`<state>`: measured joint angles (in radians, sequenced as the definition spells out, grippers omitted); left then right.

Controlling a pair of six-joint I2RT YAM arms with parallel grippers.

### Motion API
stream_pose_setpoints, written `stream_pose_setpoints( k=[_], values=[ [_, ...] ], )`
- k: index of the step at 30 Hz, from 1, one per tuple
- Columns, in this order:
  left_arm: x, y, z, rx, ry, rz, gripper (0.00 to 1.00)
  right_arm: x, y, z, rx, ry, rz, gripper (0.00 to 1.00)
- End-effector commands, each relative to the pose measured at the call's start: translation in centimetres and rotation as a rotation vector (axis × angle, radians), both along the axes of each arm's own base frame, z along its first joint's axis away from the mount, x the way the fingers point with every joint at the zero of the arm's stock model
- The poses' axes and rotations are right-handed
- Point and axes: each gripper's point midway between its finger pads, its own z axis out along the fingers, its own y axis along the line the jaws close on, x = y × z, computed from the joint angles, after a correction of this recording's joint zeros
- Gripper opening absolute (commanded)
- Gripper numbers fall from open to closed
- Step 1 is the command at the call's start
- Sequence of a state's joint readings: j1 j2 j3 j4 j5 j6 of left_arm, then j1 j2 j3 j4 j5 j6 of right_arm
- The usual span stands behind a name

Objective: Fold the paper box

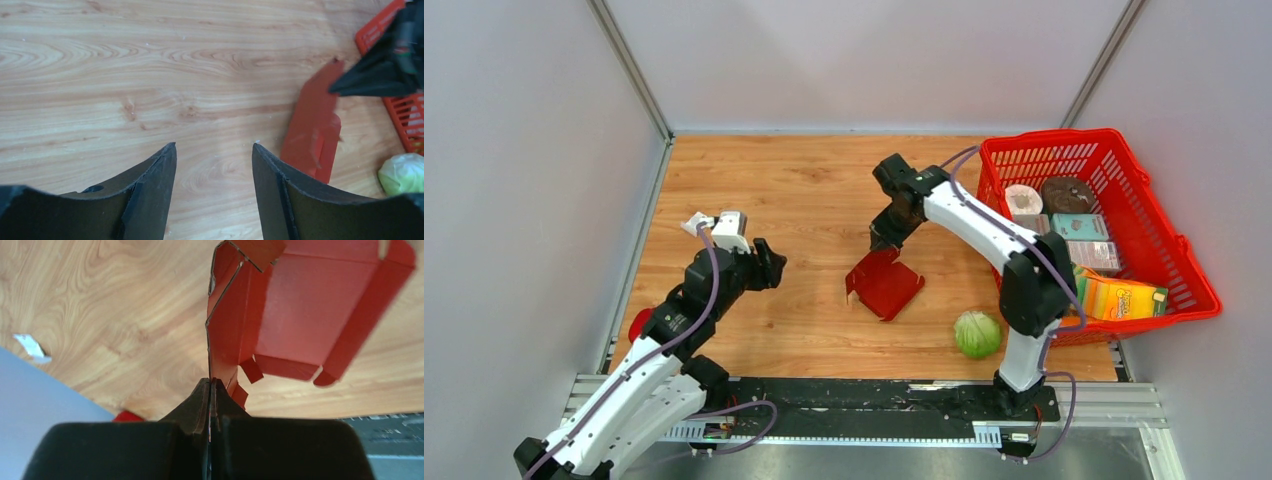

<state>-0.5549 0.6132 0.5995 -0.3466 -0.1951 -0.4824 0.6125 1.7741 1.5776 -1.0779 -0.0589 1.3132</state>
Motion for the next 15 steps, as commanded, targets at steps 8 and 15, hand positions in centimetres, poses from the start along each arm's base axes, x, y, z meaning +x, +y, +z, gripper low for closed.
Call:
stream_pose_setpoints(
  k=[8, 15],
  values=[
    [-1.2, -1.1, -1.1, -0.040, 0.037, -0.071, 0.62, 7.8, 5.6, -3.8, 0.119, -0.077, -0.081, 0.00],
    [0.2, -1.5, -1.9, -0.064, 0.043, -0.034, 0.62, 10.4, 8.0, -3.5, 0.302, -0.230, -0.077, 0.00]
  ],
)
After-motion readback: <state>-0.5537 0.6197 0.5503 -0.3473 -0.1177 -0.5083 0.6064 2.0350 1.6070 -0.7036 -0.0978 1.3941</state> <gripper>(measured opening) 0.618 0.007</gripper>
